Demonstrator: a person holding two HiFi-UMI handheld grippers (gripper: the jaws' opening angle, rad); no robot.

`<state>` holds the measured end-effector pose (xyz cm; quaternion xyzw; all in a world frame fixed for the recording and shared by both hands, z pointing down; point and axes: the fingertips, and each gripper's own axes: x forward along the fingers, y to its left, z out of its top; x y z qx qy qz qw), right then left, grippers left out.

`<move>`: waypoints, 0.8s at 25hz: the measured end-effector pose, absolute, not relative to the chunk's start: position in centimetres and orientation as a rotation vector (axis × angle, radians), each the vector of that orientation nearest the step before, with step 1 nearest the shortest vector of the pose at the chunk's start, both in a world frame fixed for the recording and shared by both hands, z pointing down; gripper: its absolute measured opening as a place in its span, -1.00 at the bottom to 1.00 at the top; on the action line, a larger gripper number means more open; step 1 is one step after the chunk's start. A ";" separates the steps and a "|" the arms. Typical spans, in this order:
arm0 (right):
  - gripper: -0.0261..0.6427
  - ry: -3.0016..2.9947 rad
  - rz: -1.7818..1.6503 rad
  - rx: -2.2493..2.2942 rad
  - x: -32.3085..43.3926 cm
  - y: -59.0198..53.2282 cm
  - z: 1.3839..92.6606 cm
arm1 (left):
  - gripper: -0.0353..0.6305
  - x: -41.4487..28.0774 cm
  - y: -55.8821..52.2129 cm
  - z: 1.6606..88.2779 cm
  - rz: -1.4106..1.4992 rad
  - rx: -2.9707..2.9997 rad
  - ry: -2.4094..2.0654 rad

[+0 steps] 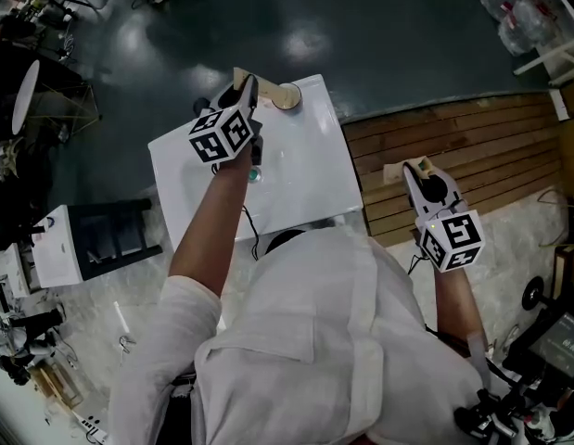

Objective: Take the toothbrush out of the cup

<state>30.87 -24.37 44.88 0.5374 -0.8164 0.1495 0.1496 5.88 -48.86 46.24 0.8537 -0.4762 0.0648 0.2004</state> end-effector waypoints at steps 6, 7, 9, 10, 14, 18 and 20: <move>-0.82 -2.358 0.410 1.537 30.5 -24.4 44.6 | -0.72 6.1 -46.7 42.3 0.101 2.451 -1.342; -0.82 -2.360 0.405 1.538 30.1 -24.3 44.5 | -0.72 5.8 -46.2 41.7 0.088 2.463 -1.339; -0.82 -2.362 0.395 1.538 29.0 -23.9 44.2 | -0.72 4.7 -45.0 40.3 0.059 2.481 -1.330; -0.82 -2.363 0.391 1.538 28.4 -23.8 44.0 | -0.72 4.0 -44.4 39.7 0.044 2.486 -1.326; -0.82 -2.358 0.373 1.549 25.3 -23.0 43.2 | -0.72 0.1 -41.4 37.6 -0.010 2.495 -1.296; -0.82 -2.361 0.353 1.559 22.5 -22.0 42.7 | -0.72 -3.4 -38.3 36.2 -0.049 2.507 -1.274; -0.82 -2.358 0.343 1.565 21.4 -21.6 42.4 | -0.72 -4.8 -36.7 35.7 -0.059 2.513 -1.262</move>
